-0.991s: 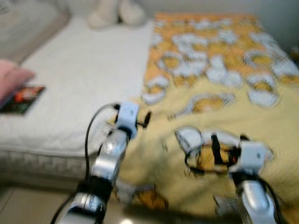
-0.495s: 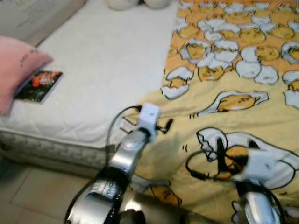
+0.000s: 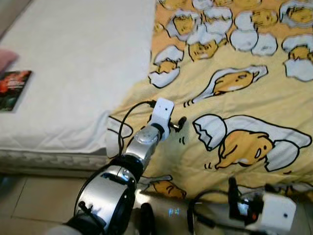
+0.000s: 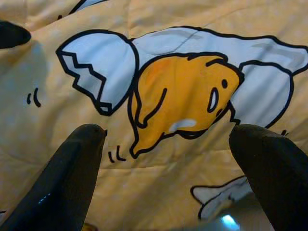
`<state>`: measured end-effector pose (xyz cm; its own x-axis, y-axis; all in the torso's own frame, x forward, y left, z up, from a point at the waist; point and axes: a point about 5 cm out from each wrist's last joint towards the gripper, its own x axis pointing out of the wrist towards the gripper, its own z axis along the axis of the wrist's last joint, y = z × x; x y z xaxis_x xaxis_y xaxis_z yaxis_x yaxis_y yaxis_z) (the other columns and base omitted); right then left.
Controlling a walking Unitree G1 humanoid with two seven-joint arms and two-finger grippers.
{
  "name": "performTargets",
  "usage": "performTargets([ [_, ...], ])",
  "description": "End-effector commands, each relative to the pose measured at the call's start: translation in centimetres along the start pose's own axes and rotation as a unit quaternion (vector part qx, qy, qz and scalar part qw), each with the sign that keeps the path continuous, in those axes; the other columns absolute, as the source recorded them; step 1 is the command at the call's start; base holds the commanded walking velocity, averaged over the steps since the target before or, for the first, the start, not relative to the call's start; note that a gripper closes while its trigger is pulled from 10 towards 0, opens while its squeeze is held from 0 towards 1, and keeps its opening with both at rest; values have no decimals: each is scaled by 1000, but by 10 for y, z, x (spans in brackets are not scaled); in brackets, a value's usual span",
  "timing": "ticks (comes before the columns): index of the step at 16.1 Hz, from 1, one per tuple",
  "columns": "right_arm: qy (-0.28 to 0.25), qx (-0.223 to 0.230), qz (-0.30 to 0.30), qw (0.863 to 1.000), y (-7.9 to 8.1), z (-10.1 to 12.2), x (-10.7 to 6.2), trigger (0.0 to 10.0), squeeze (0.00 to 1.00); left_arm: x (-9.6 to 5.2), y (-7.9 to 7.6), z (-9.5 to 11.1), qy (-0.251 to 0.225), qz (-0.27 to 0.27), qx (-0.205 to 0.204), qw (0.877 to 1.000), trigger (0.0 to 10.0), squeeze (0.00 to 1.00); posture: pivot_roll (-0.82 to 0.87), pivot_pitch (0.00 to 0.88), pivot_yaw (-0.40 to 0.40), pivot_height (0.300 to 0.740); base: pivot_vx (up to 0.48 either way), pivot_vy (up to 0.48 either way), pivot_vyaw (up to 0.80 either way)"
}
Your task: Clean up the room
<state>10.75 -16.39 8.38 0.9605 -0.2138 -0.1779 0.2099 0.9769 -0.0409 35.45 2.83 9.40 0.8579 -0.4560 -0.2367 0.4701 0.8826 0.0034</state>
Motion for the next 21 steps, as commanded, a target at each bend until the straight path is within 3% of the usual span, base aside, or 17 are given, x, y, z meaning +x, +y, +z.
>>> performTargets([
  [1,1,-2,-2,1000,2,3,-8,10000,271,2,-11,-3,5,3,3,1000,10000,0,-362,344,134,740,0,0,0],
  [4,27,-6,-3,1000,4,1,-24,10000,271,-2,-7,-14,21,21,35,999,10000,0,-387,385,117,740,0,0,0],
  [6,45,-9,1,999,5,0,-37,10000,271,-10,-5,-43,91,18,14,996,10000,0,-405,415,108,740,0,0,0],
  [10,57,-8,0,998,7,-3,-43,10000,271,-25,-23,-81,158,-48,19,986,10000,0,-389,417,117,740,0,0,0],
  [12,55,-6,1,998,8,-3,-41,10000,275,-31,-29,-90,164,-68,20,984,10000,0,-376,408,124,740,0,0,0],
  [13,53,-6,1,999,8,-4,-38,10000,271,-41,-44,-106,162,-120,11,980,10000,0,-362,399,128,740,0,0,0],
  [15,52,-7,2,999,8,-4,-36,10000,275,-50,-54,-117,155,-156,3,976,10000,0,-350,391,131,740,0,0,0],
  [18,51,-8,4,999,7,-6,-33,10000,275,-67,-61,-134,151,-191,-34,969,10000,0,-330,377,129,740,0,0,0],
  [21,51,-9,15,999,9,-9,-30,10000,275,-92,-68,-146,128,-235,-67,961,10000,0,-302,358,125,740,0,0,0],
])
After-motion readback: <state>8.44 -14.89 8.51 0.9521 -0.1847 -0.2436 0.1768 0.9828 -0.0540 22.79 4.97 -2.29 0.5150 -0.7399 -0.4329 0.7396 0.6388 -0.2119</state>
